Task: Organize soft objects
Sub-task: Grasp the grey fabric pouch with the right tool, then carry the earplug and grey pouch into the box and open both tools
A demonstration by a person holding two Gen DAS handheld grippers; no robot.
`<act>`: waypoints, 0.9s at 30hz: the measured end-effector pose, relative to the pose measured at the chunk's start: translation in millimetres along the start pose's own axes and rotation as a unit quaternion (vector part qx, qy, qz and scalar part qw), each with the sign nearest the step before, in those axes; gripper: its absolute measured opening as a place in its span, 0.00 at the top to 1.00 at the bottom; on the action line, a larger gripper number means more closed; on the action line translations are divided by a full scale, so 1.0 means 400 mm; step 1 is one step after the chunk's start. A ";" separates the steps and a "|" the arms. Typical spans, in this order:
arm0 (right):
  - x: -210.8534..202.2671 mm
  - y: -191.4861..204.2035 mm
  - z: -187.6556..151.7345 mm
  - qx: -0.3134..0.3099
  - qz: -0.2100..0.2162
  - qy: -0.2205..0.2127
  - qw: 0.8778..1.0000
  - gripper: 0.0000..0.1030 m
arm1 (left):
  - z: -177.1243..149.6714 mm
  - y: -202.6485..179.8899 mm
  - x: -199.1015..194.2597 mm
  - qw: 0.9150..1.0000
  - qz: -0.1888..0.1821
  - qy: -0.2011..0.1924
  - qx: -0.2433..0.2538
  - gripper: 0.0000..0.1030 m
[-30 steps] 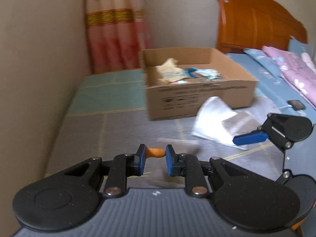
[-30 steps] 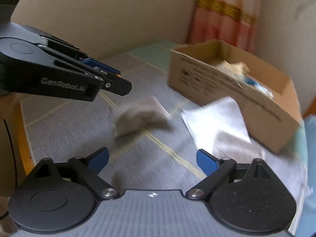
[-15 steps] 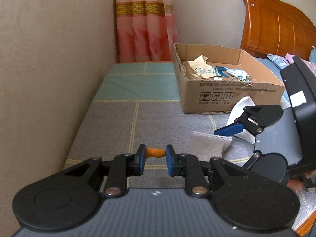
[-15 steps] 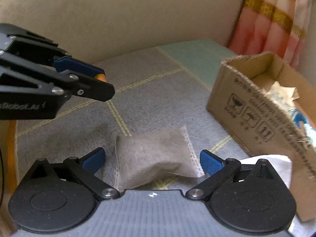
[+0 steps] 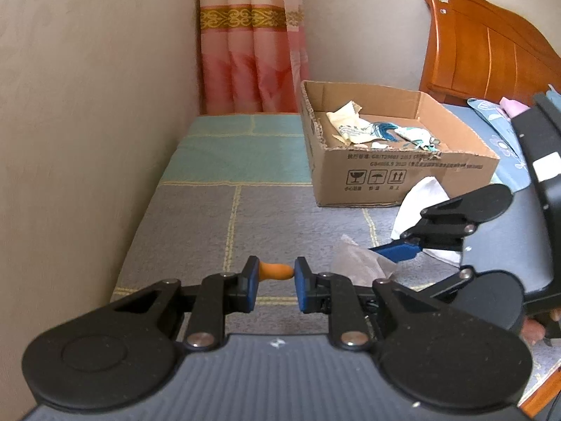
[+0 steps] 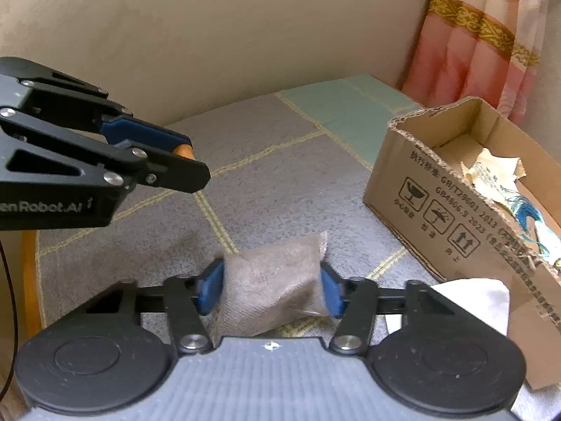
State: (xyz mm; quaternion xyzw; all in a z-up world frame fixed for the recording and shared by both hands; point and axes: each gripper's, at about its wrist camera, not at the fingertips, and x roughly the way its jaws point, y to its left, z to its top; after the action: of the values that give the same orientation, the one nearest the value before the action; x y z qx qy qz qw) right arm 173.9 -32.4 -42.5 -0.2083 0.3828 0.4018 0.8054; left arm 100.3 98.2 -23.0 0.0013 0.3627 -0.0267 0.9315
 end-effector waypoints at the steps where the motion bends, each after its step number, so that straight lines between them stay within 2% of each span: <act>1: -0.008 -0.002 -0.001 0.005 -0.001 -0.002 1.000 0.52 | 0.004 -0.001 -0.002 1.000 -0.002 0.001 0.001 0.81; 9: -0.098 -0.012 -0.029 0.015 -0.019 -0.016 1.000 0.54 | 0.034 -0.017 -0.021 1.000 -0.011 -0.006 0.017 0.81; 15: -0.202 -0.036 -0.042 0.012 -0.053 -0.041 0.998 0.54 | 0.083 -0.055 -0.023 0.998 -0.029 -0.021 0.047 0.81; 21: -0.298 -0.098 -0.026 0.027 -0.090 -0.073 0.993 0.54 | 0.179 -0.114 0.005 0.993 -0.054 -0.051 0.094 0.81; 27: -0.342 -0.180 -0.014 0.055 -0.133 -0.095 0.985 0.54 | 0.295 -0.181 0.099 0.987 -0.055 -0.064 0.136 0.80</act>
State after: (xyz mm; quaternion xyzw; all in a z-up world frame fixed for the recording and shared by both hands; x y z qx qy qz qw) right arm 176.9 -145.4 63.2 -0.1737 0.2944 0.2876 0.8947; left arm 205.5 21.6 38.4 0.1061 0.2945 -0.1274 0.9412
